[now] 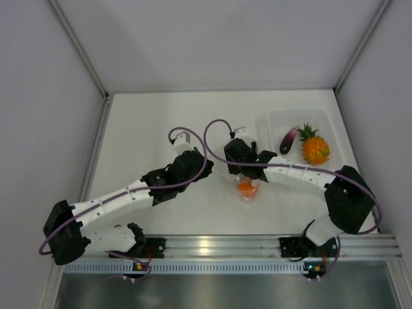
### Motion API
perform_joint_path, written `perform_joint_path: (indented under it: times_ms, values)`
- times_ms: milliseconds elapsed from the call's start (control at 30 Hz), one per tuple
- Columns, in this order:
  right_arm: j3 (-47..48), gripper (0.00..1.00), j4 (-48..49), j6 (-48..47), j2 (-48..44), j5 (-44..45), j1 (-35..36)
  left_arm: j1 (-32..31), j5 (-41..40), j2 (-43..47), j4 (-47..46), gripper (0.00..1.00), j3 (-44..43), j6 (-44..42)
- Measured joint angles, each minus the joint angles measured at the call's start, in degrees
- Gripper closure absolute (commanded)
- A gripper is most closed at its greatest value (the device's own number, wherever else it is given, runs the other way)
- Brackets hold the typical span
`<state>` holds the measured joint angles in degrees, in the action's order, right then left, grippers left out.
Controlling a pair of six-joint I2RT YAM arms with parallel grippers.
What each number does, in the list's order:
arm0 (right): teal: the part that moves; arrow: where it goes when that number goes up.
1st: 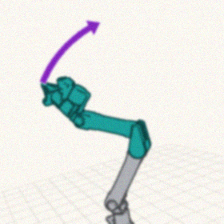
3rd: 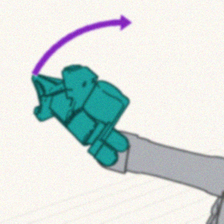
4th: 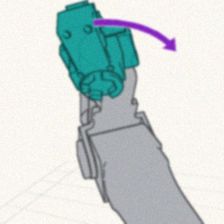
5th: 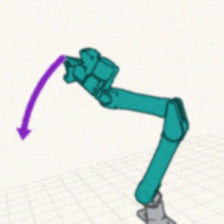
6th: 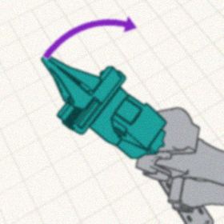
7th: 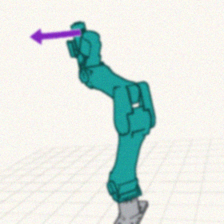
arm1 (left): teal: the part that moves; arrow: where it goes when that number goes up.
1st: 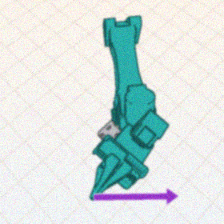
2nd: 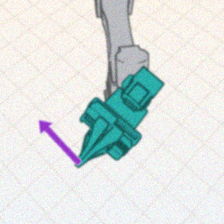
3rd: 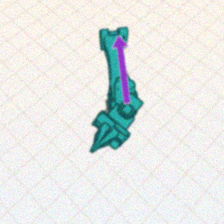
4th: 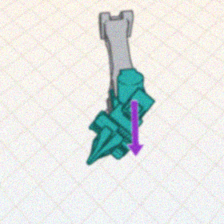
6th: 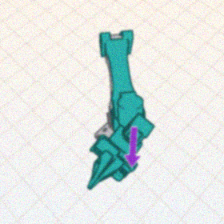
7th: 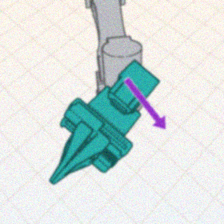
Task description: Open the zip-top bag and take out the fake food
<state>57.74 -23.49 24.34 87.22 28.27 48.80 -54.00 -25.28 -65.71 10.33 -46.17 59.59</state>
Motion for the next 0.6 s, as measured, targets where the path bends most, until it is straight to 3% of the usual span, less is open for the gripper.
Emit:
perform_joint_path:
  times_ms: [600]
  values:
    - [0.0, 0.22, 5.2, -1.1, 8.9, -6.6, -4.7, 0.0, 1.1, -2.5, 0.0, 1.00, -2.6, -4.5]
